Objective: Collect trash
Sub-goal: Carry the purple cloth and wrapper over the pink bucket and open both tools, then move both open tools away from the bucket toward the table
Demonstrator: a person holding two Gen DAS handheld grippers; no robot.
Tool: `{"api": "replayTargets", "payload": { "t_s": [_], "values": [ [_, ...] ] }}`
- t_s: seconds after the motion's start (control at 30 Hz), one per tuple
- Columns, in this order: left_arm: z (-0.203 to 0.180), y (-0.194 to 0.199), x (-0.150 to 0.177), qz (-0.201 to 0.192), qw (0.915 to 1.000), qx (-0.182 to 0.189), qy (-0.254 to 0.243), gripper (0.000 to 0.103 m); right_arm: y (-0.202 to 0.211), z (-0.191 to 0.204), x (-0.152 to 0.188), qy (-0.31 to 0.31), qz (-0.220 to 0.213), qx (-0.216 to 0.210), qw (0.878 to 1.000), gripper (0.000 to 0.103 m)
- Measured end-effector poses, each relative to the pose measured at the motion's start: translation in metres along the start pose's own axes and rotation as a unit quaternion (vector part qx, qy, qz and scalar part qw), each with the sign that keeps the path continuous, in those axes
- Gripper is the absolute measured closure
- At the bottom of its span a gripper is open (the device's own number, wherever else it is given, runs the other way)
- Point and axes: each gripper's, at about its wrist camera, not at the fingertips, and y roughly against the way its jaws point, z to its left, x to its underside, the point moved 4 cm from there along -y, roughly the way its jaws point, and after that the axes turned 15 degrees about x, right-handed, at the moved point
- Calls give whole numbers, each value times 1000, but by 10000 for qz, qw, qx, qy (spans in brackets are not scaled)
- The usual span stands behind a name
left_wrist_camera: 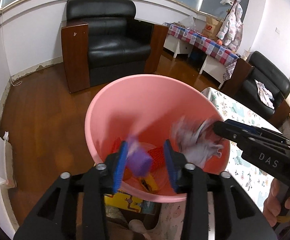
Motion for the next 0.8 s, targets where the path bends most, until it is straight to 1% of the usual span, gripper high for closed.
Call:
{"api": "replayTargets", "payload": {
  "t_s": [0.07, 0.2, 0.27, 0.3, 0.33, 0.4, 0.57, 0.8],
  "values": [
    [0, 0, 1, -4, 10000, 9, 20, 57, 0, 0, 0, -16, 1, -48, 10000, 72],
    [2, 2, 0, -23, 10000, 49, 74, 57, 4, 0, 1, -16, -23, -117, 9999, 71],
    [1, 4, 0, -42, 9999, 64, 68, 57, 9, 0, 1, -29, -66, -145, 9999, 69],
    [0, 5, 0, -54, 9999, 86, 66, 57, 12, 0, 2, -36, -92, -152, 9998, 66],
    [-2, 6, -1, -63, 9999, 95, 64, 57, 16, -1, 3, -41, -120, -159, 9998, 61],
    [-5, 9, 0, -91, 9999, 101, 49, 57, 24, -3, 4, -46, -188, -172, 9997, 57],
    [-14, 19, 2, -174, 9997, 152, 47, 57, 45, -8, 11, -67, -297, -179, 9994, 56],
    [-35, 34, 8, -245, 9994, 216, -81, 57, 74, -20, 26, -156, -400, -140, 9990, 55]
  ]
}}
